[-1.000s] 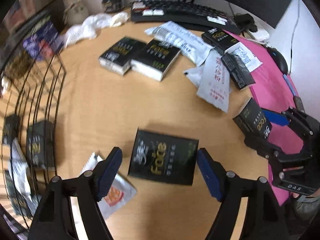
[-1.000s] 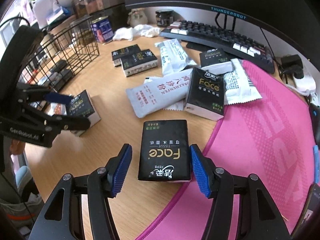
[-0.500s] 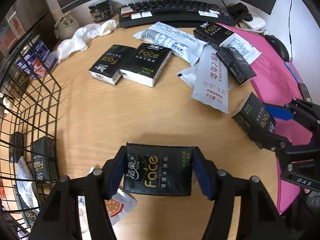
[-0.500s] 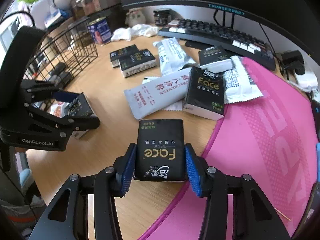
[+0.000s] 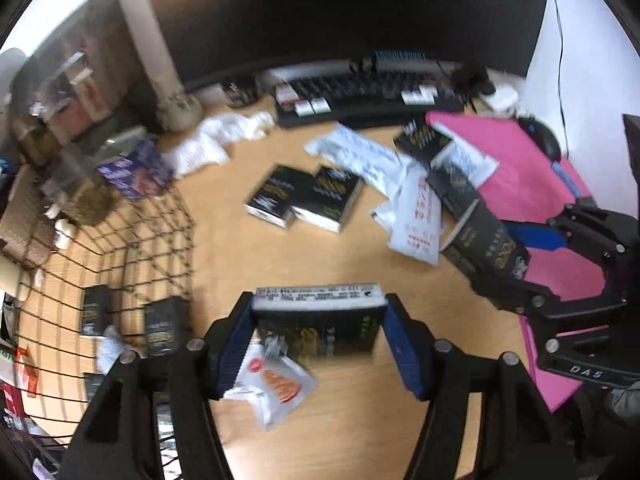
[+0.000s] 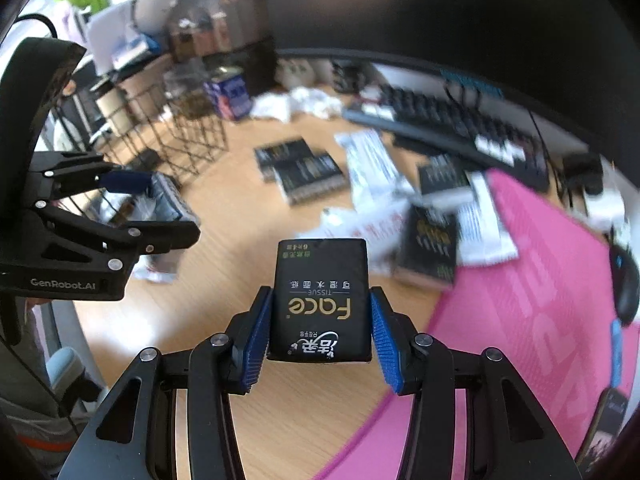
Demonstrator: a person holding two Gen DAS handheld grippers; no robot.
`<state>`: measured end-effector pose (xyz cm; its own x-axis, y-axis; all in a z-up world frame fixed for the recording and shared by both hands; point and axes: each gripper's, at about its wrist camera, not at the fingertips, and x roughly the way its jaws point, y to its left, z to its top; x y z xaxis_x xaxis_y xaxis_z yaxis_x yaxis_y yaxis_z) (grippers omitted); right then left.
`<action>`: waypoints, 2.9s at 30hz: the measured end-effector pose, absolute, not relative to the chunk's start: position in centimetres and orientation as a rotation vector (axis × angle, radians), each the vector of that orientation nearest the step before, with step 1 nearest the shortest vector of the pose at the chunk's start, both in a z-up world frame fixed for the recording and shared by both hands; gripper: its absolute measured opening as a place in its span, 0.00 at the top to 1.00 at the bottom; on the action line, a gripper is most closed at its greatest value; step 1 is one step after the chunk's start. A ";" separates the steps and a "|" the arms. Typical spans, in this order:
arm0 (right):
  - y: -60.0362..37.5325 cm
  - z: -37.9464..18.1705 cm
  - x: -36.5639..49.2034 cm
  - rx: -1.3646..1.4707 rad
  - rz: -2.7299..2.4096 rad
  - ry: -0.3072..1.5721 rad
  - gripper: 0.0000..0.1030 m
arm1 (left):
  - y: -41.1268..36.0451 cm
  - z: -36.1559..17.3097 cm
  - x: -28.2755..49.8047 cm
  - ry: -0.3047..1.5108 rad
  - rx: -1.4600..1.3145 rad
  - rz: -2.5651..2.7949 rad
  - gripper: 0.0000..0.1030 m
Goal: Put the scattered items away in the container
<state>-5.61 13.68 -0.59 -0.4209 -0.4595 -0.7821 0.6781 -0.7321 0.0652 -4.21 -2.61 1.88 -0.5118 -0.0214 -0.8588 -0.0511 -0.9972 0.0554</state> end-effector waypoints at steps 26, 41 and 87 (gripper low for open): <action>-10.2 6.3 -0.5 0.790 -1.895 0.557 0.51 | -20.1 6.3 3.2 -0.212 -1.512 3.061 0.52; -2.4 5.8 3.0 0.841 -1.870 0.555 0.47 | -16.9 6.4 6.5 -0.158 -1.574 2.994 0.36; 14.8 -6.8 -2.6 1.258 -2.043 0.312 0.72 | 2.8 -5.5 -4.8 0.185 -1.748 2.507 0.36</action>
